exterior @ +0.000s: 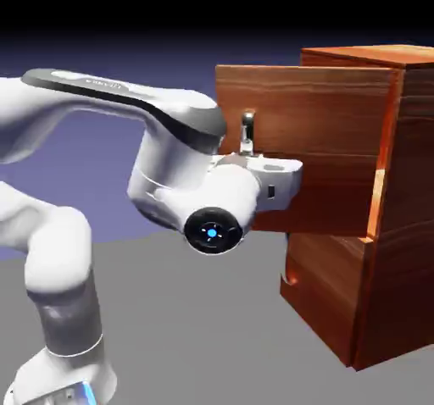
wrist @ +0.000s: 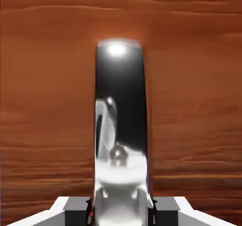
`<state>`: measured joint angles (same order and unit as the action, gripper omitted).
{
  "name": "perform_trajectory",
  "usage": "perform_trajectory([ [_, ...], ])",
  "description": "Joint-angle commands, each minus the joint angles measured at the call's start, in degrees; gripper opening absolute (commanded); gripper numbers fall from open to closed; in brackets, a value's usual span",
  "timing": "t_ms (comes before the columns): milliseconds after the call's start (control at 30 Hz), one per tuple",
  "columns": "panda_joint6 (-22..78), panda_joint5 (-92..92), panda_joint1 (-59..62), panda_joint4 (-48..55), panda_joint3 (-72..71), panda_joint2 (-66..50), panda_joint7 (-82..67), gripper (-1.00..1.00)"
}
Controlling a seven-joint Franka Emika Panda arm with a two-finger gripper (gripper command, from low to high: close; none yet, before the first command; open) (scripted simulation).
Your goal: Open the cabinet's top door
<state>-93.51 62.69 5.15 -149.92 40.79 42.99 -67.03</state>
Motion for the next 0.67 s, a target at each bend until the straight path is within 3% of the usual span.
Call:
perform_trajectory([
  [0, 2.44, -1.3, -1.08, 1.74, 1.94, -1.53, -0.34, -1.0],
  [367, 27.87, -9.26, -18.44, 21.81, 24.45, -19.01, -6.14, -1.0],
  [633, 36.71, -11.06, -34.04, 30.3, 40.81, -24.47, -8.73, -1.0],
])
